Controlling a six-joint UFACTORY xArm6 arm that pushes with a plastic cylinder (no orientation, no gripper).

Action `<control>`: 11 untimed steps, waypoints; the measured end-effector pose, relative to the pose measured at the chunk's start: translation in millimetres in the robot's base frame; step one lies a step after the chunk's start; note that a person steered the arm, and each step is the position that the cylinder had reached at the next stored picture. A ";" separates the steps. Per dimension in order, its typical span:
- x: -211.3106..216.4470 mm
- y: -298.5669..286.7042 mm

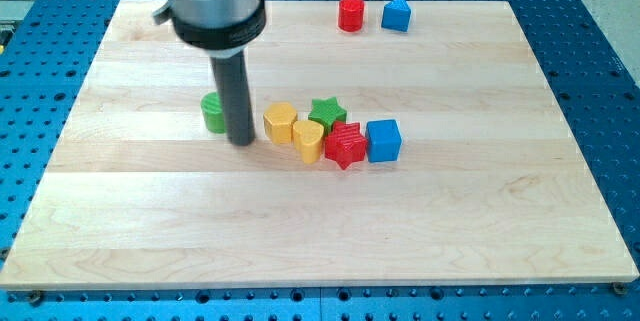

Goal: Slide the green circle to the top left of the red circle

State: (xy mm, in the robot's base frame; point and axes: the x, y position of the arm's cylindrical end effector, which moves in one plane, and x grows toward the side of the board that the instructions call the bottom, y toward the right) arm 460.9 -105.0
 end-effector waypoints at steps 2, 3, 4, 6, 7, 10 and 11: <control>-141.5 -6.6; -145.7 -19.3; -131.0 -55.6; -172.8 33.3; -156.1 -9.1; -217.1 -2.9; -220.8 24.9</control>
State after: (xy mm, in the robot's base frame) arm 240.1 -80.1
